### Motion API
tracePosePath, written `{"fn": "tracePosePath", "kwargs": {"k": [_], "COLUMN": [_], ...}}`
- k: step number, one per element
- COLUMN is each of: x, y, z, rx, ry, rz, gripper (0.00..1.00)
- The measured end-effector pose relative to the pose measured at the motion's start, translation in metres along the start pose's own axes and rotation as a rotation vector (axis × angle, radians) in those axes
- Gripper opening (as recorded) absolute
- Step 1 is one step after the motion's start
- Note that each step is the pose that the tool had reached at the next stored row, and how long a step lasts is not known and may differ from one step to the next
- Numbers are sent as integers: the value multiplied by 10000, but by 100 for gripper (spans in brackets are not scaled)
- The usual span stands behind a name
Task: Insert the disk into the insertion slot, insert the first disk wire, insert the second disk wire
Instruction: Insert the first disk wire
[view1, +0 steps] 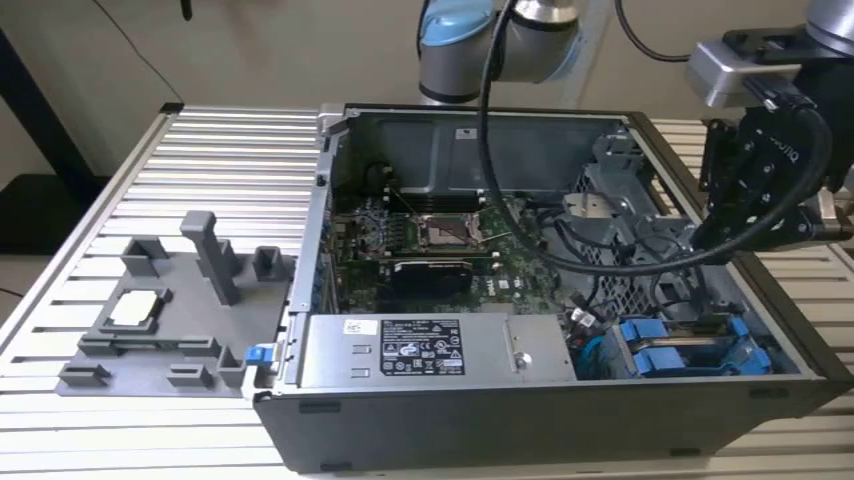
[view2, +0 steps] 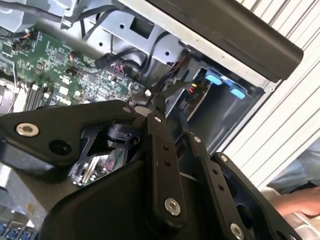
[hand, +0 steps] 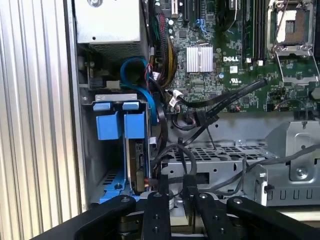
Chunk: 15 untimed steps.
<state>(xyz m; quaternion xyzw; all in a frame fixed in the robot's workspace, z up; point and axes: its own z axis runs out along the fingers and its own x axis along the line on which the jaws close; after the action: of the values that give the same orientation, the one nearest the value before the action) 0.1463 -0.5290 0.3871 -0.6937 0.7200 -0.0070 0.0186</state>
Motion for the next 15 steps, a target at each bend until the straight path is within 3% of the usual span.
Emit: {"fn": "tracePosePath", "kwargs": {"k": [4, 7, 12, 13, 15], "x": [-19, -20, -20, -19, -22], "y": [166, 249, 324, 334, 342], "z": [8, 22, 50, 57, 61], "rx": [68, 139, 289, 295, 289], "ry": [-4, -22, -202, -254, -282], "rz": [-1, -24, -120, -164, -359], "gripper": [26, 26, 26, 26, 26]}}
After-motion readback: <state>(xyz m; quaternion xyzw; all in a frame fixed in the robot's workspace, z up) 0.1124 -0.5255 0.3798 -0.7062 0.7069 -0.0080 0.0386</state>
